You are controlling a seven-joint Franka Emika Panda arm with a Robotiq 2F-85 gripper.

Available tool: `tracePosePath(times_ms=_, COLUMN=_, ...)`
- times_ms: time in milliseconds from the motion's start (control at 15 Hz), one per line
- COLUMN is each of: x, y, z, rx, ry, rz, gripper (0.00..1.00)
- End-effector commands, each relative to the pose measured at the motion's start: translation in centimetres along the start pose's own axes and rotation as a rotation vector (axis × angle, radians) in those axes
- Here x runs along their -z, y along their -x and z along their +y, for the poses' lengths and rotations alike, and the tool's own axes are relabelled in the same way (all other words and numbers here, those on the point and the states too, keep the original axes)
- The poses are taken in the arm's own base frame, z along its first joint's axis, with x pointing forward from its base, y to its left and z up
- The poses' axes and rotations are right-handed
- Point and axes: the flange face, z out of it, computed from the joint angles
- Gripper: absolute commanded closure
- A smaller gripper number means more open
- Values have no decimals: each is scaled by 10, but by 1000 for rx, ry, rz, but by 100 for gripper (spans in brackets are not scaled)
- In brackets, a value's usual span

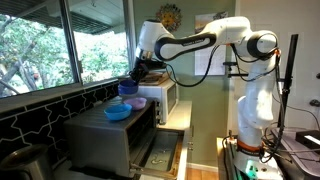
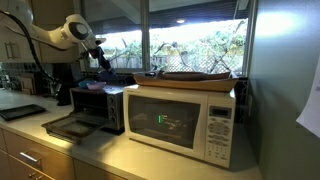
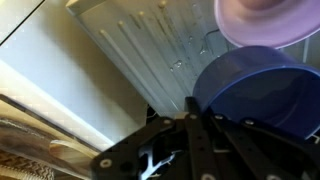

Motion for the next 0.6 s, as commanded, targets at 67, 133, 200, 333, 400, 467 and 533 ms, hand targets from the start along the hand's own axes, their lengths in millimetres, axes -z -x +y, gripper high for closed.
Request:
tracePosePath(times_ms=67, x=-1, y=12, z=5, rx=20, ry=-3, rz=51, gripper=99)
tracePosePath(times_ms=133, x=-2, y=14, z=5, rx=27, ry=-7, rz=54, gripper=99)
tracePosePath(times_ms=200, x=-3, y=16, z=5, rx=34, ry=-14, rz=57, gripper=99)
tracePosePath(times_ms=333, x=-3, y=20, z=6, rx=47, ry=-31, rz=71, gripper=99)
tracePosePath(times_ms=400, x=-2, y=21, z=6, rx=53, ry=-39, rz=79, gripper=99)
tracePosePath(times_ms=467, x=-2, y=23, z=7, rx=61, ry=-46, rz=86, gripper=99)
tracePosePath(times_ms=533, x=-2, y=24, z=8, rx=64, ry=-52, rz=93, gripper=99)
